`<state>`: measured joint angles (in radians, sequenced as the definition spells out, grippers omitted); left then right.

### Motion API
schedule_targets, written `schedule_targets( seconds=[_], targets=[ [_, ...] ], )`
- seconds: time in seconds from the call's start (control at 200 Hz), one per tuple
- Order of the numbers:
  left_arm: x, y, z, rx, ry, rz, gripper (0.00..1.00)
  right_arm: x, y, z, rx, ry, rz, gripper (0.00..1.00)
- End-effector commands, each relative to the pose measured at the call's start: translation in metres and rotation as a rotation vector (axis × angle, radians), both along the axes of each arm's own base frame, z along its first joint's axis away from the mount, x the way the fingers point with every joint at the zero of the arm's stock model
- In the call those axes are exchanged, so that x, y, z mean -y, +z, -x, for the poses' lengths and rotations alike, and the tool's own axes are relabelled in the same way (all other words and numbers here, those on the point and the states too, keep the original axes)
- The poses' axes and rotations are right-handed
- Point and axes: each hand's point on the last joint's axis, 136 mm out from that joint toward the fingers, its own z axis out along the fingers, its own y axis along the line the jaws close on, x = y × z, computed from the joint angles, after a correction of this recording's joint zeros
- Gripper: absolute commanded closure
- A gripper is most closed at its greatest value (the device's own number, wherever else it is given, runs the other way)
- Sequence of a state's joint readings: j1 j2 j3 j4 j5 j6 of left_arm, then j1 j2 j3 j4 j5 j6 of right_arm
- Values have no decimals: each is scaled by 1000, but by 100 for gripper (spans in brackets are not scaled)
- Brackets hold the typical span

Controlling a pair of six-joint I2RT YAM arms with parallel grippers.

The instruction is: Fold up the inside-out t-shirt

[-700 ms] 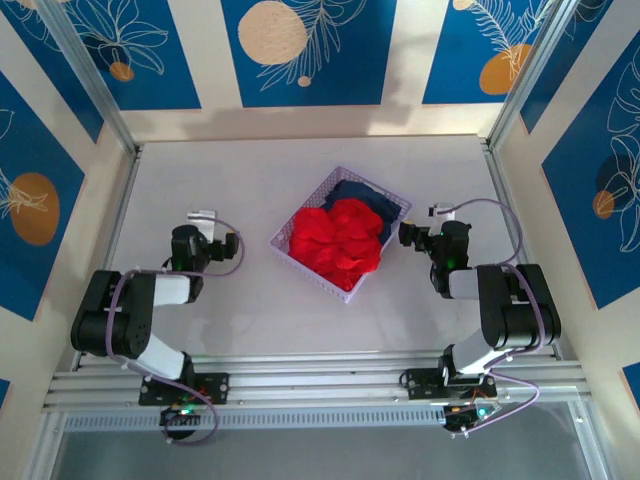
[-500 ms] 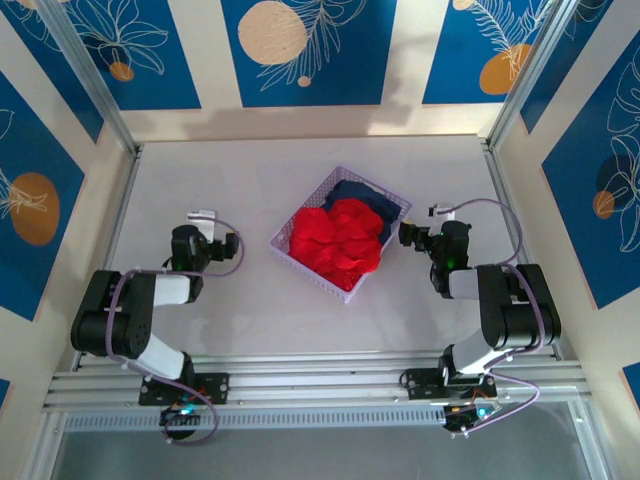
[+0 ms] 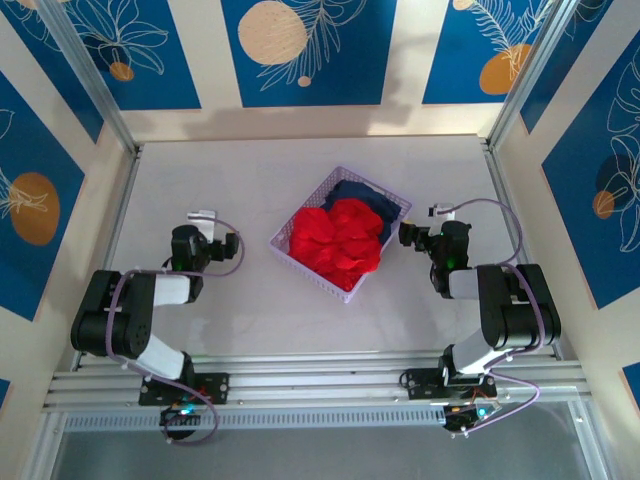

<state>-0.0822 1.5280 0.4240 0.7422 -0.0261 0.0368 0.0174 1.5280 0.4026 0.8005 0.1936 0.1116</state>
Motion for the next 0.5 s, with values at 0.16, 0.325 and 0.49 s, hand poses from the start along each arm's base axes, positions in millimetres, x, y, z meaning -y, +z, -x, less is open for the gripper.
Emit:
schedule_targets(
  seconds=[0.16, 0.325, 0.49],
  targets=[
    [-9, 20, -6, 19, 33, -14, 0, 5, 16, -3, 40, -50, 12, 1],
    [-33, 68, 4, -44, 208, 29, 0, 33, 56, 10, 2, -246, -42, 1],
    [-14, 111, 24, -41, 192, 271, 0, 42, 105, 42, 23, -346, -278, 0]
  ],
)
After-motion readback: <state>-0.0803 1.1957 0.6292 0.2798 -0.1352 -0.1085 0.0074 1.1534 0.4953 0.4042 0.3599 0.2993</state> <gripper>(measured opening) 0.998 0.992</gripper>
